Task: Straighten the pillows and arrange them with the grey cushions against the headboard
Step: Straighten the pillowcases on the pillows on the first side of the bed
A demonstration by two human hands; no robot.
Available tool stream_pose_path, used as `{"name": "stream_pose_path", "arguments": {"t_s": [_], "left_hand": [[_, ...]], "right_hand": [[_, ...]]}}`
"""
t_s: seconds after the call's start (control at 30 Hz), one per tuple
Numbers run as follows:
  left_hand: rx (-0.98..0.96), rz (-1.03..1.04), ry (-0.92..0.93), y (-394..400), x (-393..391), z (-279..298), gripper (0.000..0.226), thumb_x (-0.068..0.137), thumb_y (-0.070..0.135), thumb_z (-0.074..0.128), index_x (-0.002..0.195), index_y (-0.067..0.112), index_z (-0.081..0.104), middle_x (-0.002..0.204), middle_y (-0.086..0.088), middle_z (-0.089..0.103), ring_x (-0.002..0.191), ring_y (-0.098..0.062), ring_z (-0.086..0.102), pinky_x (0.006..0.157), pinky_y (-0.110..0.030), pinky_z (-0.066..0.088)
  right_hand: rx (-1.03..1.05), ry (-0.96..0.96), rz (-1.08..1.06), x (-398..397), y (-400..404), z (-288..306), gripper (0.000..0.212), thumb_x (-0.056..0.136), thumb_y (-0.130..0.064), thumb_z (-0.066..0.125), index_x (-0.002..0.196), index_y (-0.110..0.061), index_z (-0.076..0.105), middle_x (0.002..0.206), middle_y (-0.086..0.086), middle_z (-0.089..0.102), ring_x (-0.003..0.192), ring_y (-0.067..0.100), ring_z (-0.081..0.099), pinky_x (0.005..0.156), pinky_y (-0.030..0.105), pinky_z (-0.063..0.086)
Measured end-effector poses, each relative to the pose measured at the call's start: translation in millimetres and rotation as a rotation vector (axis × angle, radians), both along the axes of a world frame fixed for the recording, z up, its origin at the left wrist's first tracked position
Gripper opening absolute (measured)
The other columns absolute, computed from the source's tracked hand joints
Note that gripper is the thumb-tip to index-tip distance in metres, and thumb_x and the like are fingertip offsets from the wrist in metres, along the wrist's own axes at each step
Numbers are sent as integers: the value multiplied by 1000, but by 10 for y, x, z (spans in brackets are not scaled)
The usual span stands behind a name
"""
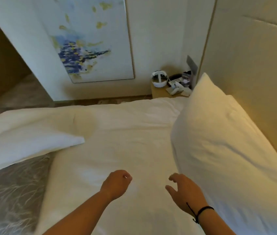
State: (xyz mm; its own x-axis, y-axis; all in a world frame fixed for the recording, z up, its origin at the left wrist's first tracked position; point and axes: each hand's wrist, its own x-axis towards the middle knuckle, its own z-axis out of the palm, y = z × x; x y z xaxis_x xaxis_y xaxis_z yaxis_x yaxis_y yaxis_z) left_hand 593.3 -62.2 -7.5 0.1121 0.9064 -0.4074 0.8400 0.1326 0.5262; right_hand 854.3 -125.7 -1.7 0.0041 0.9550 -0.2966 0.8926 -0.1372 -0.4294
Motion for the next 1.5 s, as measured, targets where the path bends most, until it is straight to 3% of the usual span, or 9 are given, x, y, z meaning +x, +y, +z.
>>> {"name": "stream_pose_path", "arguments": {"t_s": [0.2,0.37,0.47,0.7,0.93,1.07,1.17,1.33,1.5], "left_hand": [[75,464,84,-569,-1697,135,23,94,33,54,72,31,61,76,10,64,72,-10,61,69,-30,52],[81,667,107,-1190,-2640,64,12,95,37,54,93,34,65,93,11,65,88,-11,62,77,-28,48],[109,739,47,-1321,-3129,20,16,94,34,54,87,32,69,90,11,70,87,-12,64,80,-33,54],[143,716,-131,-1274,-4433,-201,15,94,32,57,86,33,70,88,18,70,85,-3,65,78,-30,56],[76,677,-106,-1451,-5799,-270,14,96,34,55,90,32,67,88,15,69,84,-3,63,75,-27,52],[120,691,-145,-1385,-6177,-247,31,96,29,53,66,25,60,64,8,64,61,-2,57,55,-20,45],[146,715,-181,-1340,-6275,-253,36,97,27,53,61,22,56,54,6,57,50,-4,48,51,-19,40],[127,697,-202,-1322,-6307,-325,38,98,31,53,60,25,56,59,8,61,60,-5,58,60,-23,48],[51,715,-114,-1199,-6538,-387,21,96,38,55,82,30,69,83,16,70,82,0,64,70,-21,50]], "right_hand": [[-10,76,312,-1284,351,-204,29,98,-47,45,124,-35,48,124,-14,54,106,10,56,86,26,46],[2,72,449,-2334,418,-159,26,100,-39,44,124,-32,50,123,-12,56,109,11,57,92,25,45],[4,75,486,-2941,363,-100,25,99,-39,45,124,-33,51,123,-15,57,112,10,55,92,24,44],[-55,55,378,-4380,298,-282,21,100,-32,46,119,-29,53,121,-12,61,108,10,57,87,24,46],[-162,101,292,-5793,24,-205,19,97,-35,48,115,-32,54,114,-14,61,103,7,58,88,26,49],[-139,96,273,-6167,6,-49,16,96,-39,50,111,-37,53,110,-18,60,102,4,57,88,26,49],[-137,66,263,-6286,81,6,15,96,-39,50,110,-37,53,109,-19,59,104,5,56,91,28,48],[-127,84,247,-6427,268,-121,14,96,-39,51,109,-36,54,107,-18,60,105,6,57,91,27,48],[-199,149,285,-6625,546,-457,12,97,-37,50,109,-36,52,111,-16,58,104,6,55,89,22,46]]}}
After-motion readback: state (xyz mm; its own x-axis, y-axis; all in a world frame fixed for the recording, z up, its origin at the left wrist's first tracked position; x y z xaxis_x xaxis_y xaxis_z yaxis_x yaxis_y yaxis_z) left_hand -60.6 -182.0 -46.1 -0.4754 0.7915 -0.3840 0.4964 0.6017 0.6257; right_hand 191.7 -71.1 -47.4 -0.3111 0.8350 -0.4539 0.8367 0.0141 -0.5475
